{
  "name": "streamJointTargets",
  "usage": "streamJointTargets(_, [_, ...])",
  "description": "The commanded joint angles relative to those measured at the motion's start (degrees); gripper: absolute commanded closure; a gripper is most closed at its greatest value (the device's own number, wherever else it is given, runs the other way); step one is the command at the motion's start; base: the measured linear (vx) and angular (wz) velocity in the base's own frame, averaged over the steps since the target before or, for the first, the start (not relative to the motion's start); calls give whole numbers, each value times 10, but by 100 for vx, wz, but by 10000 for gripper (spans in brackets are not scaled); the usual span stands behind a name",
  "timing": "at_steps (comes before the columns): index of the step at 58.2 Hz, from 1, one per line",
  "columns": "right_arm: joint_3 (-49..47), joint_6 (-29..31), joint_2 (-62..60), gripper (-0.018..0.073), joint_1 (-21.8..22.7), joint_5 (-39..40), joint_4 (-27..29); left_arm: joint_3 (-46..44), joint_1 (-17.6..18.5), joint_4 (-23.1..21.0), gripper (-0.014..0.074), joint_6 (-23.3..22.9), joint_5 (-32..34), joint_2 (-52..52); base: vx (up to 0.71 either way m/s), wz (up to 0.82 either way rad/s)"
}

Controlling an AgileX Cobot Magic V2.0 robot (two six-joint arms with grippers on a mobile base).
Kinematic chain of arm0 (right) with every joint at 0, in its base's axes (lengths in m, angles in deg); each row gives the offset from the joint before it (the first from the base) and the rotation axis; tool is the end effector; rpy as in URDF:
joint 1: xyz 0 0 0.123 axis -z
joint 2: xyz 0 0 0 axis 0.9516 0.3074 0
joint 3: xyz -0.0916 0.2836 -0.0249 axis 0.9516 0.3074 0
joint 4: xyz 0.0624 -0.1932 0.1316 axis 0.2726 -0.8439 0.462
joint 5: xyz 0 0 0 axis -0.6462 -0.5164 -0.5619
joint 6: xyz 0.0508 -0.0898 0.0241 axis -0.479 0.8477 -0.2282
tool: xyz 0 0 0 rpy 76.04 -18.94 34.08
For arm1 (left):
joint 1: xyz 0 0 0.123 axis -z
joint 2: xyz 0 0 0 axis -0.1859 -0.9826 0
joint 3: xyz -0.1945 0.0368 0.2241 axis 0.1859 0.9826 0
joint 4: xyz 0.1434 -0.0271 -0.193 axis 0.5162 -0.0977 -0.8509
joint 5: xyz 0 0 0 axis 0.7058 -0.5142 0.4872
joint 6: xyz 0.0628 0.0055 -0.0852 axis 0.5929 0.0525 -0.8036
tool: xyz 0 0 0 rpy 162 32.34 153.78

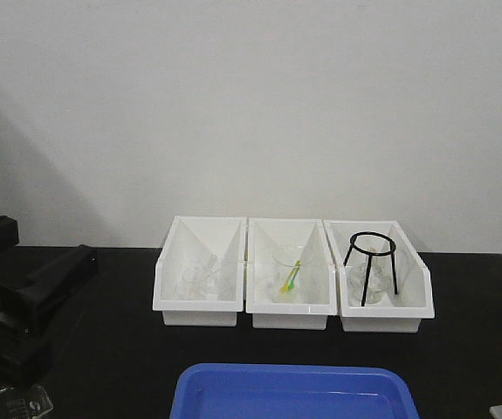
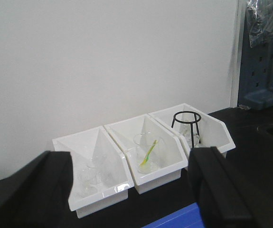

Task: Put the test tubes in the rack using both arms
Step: 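Lower the tube into a rack hole with the right gripper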

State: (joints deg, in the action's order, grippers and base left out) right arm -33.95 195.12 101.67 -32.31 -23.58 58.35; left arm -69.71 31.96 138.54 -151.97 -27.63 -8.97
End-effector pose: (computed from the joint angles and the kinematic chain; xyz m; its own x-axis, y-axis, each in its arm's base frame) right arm 0.2761 -0.1392 0.2379 -0.4180 0.0013 -0.9085 -0.0925 0.9947 0.0439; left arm 0.1532 -0.1001 0.4018 -0.0567 0.0208 -0.9982 0.4396 0.8982 -0.0062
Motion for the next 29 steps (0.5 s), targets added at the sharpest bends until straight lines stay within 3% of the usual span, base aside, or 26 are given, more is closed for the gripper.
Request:
streamJointTargets(1, [-18,5,-9,566,4,-47,47,-16,-1,9,7,0,15,7,0,0])
streamJointTargets(29, [-18,7,49,566,4,-74,46,-16,-1,9,7,0,17,7,0,0])
